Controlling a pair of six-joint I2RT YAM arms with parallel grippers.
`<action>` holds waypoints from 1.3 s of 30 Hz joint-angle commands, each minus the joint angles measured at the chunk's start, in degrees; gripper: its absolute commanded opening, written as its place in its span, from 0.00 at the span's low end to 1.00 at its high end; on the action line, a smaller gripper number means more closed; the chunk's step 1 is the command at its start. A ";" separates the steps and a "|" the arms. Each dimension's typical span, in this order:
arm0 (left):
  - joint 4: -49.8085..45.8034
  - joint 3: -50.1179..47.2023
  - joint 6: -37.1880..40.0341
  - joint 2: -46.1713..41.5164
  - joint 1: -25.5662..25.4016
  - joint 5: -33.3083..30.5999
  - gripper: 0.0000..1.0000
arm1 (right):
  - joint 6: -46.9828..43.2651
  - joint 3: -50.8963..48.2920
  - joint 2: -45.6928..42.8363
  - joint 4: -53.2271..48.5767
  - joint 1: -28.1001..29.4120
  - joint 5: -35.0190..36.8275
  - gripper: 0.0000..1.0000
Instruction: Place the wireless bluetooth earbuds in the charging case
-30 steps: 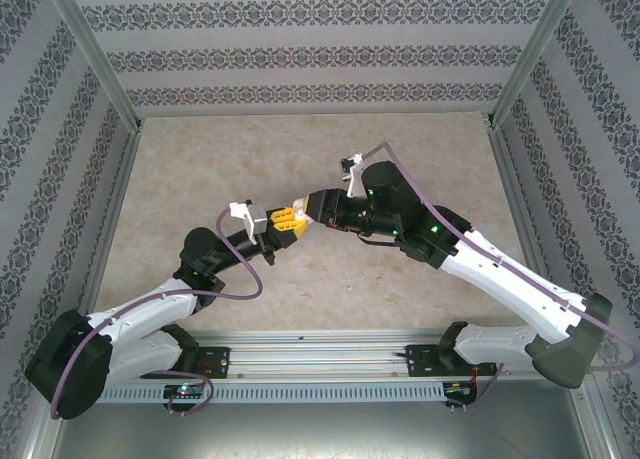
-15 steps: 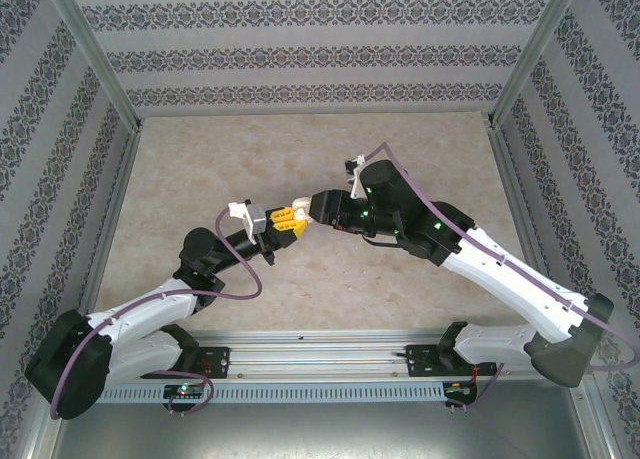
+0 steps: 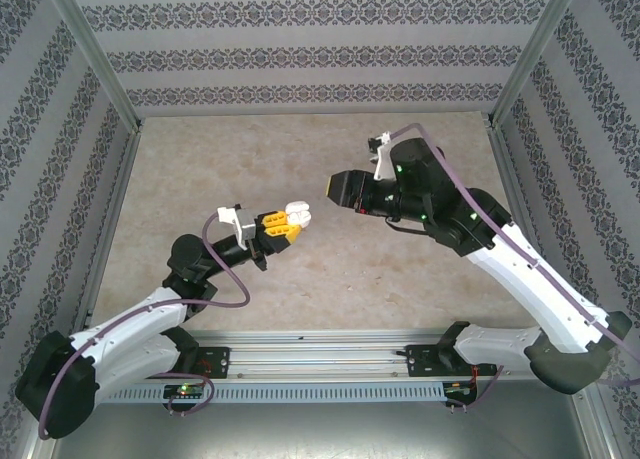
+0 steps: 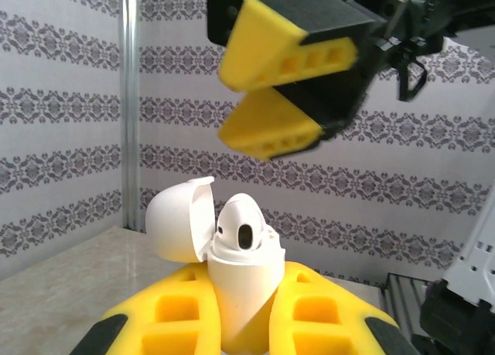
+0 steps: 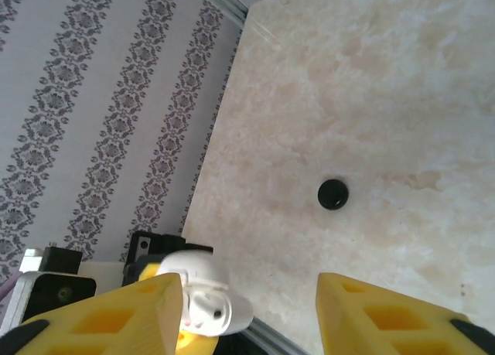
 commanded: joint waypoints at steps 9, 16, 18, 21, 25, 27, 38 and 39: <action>-1.92 3.35 -5.28 2.29 -1.00 6.63 0.00 | -2.71 0.65 7.04 0.63 -4.24 -16.65 0.26; -0.17 4.39 -6.62 5.30 -1.00 7.71 0.00 | -1.12 -2.80 7.00 4.02 -4.24 -19.59 0.22; 0.27 4.47 -6.89 5.71 -1.00 7.80 0.00 | -1.08 -3.51 7.18 4.23 -4.14 -20.30 0.22; 0.31 4.65 -7.09 5.92 -1.00 8.11 0.00 | -0.99 -4.26 7.75 4.38 -4.14 -21.62 0.22; -0.02 4.83 -6.82 5.85 -1.00 8.07 0.00 | -1.08 -4.87 8.40 4.59 -4.14 -22.35 0.22; -0.05 4.81 -6.82 5.82 -1.00 8.07 0.00 | -1.15 -4.89 8.67 4.60 -4.15 -22.74 0.22; -2.63 4.56 -7.93 4.90 -1.00 3.19 0.00 | -2.03 -6.83 7.31 4.61 -2.43 -23.31 0.20; -3.06 4.56 -8.31 4.75 -1.00 2.70 0.00 | -2.04 -7.43 6.74 5.01 -2.25 -22.94 0.20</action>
